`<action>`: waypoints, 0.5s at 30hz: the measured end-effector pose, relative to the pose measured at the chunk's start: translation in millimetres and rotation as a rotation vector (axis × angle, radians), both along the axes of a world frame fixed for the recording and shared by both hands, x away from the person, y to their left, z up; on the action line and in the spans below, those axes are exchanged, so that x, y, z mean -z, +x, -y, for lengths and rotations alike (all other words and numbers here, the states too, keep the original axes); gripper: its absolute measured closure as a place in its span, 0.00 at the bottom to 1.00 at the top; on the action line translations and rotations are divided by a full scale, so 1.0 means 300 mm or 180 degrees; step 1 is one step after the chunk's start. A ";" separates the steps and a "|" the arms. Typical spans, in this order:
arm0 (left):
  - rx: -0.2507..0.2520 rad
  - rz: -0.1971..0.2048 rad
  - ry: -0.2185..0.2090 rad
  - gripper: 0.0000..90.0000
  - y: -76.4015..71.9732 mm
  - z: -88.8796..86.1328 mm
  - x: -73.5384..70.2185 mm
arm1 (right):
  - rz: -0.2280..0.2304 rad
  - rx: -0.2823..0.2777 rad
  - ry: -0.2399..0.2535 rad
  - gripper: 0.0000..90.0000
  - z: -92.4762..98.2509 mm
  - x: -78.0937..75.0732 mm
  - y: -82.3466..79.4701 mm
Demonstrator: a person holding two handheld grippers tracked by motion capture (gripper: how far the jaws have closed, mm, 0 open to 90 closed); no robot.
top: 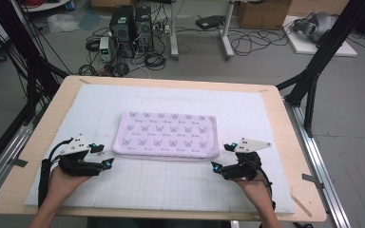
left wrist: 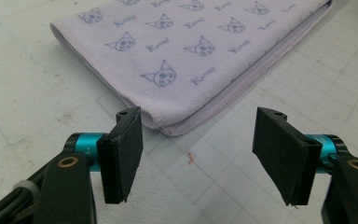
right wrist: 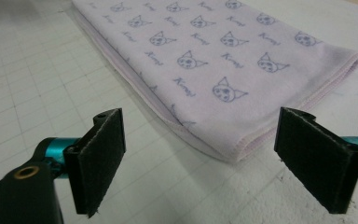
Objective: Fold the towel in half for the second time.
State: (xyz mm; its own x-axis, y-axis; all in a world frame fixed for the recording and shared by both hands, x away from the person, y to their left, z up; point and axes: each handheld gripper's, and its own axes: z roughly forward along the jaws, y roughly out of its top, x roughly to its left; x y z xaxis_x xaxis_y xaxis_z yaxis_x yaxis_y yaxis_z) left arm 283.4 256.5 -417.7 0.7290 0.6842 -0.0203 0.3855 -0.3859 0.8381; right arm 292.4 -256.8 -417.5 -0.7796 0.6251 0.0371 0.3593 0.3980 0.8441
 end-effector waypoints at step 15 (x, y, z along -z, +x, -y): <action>-0.0060 0.0026 -0.0070 0.27 -0.048 -0.010 -0.003 | 0.0000 0.0052 0.0058 0.13 0.036 0.011 -0.059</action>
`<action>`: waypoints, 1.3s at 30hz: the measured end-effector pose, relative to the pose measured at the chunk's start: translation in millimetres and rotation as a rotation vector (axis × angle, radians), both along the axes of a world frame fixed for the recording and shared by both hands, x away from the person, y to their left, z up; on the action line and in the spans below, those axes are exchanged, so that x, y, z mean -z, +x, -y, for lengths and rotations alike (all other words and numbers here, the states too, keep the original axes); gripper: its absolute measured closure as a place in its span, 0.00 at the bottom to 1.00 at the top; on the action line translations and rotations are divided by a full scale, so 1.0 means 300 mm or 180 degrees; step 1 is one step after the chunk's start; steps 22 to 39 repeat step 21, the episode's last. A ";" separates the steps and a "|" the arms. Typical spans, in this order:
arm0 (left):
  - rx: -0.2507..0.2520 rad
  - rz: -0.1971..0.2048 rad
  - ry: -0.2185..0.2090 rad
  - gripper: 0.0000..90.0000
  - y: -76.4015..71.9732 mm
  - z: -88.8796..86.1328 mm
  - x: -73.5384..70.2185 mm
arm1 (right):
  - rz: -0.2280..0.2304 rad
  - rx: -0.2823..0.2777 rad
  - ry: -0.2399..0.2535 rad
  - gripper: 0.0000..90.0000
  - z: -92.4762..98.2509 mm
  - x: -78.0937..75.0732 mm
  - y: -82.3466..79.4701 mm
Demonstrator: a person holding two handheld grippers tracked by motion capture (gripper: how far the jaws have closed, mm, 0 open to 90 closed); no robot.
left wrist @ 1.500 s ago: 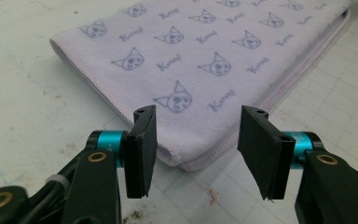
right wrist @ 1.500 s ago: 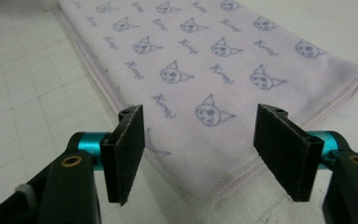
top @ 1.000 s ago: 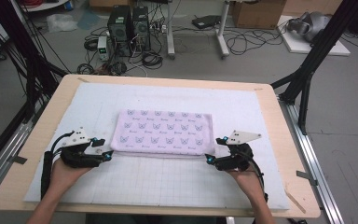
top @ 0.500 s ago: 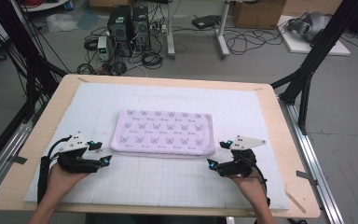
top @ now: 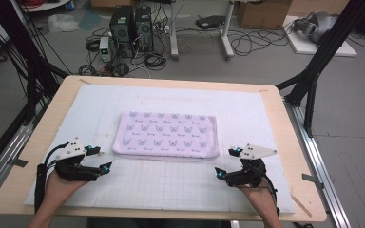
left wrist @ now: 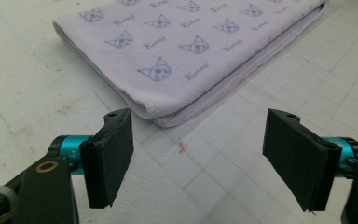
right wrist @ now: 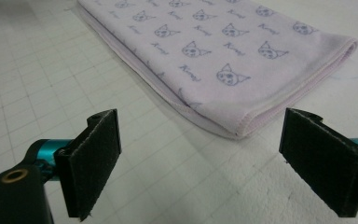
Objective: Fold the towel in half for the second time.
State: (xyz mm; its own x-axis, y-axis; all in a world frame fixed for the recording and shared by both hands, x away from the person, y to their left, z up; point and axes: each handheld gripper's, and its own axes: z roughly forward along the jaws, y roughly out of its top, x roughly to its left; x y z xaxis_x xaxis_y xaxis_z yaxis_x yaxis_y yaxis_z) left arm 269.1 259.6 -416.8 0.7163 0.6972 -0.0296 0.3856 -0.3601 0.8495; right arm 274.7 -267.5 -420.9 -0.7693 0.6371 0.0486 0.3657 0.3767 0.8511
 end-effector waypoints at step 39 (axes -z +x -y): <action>-0.0013 0.0007 -0.0022 0.26 -0.039 -0.015 0.006 | -0.0048 0.0025 -0.0010 0.13 0.023 0.024 -0.048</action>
